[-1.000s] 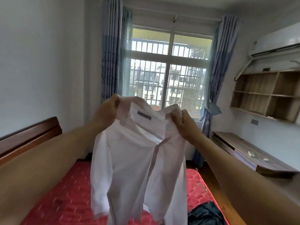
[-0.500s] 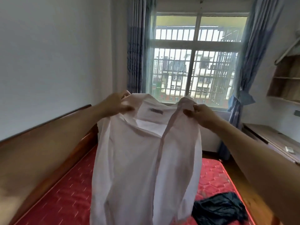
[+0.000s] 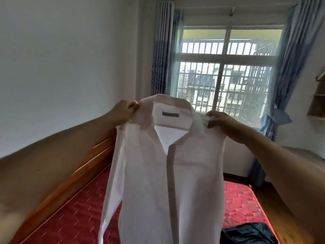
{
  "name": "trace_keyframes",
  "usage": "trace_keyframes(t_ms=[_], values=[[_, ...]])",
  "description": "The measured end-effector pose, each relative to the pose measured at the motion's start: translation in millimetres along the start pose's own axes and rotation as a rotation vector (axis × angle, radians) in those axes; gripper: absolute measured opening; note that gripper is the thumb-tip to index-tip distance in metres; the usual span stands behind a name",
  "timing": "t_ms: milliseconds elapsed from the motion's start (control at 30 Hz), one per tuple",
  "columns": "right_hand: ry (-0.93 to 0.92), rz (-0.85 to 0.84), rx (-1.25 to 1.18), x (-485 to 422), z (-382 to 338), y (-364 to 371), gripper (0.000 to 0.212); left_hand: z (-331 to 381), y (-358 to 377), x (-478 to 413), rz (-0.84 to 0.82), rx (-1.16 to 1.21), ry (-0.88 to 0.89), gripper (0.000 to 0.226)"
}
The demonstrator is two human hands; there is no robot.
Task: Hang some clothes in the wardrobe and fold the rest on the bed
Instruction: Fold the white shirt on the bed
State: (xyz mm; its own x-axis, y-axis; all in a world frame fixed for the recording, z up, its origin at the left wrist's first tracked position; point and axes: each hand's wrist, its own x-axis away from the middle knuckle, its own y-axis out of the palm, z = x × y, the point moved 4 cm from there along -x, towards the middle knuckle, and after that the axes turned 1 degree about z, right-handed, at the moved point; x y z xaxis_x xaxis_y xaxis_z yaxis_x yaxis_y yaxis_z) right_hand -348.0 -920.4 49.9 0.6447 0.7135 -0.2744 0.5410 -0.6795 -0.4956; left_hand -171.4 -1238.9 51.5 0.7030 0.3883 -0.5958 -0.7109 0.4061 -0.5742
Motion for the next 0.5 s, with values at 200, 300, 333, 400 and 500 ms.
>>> trace_keyframes(t_ms=[200, 300, 333, 400, 500], values=[[-0.048, 0.114, 0.086, 4.7, -5.6, -12.0, 0.032, 5.5, -2.7, 5.2, 0.088, -0.018, 0.018, 0.029], [-0.207, 0.279, 0.445, 4.2, -7.2, -11.4, 0.043, 4.7, -3.7, 6.4, 0.156, -0.065, 0.057, 0.027], [-0.234, 0.328, 0.508, 4.9, -6.4, -9.8, 0.043, 4.5, -3.6, 6.6, 0.168, -0.087, 0.079, 0.026], [-0.247, 0.397, 0.528, 4.3, -2.9, -7.4, 0.041, 4.7, -2.4, 7.7, 0.170, -0.128, 0.121, 0.025], [-0.218, 0.460, 0.445, 0.1, 2.0, -6.6, 0.036, 4.4, -0.2, 9.1, 0.140, -0.180, 0.188, 0.025]])
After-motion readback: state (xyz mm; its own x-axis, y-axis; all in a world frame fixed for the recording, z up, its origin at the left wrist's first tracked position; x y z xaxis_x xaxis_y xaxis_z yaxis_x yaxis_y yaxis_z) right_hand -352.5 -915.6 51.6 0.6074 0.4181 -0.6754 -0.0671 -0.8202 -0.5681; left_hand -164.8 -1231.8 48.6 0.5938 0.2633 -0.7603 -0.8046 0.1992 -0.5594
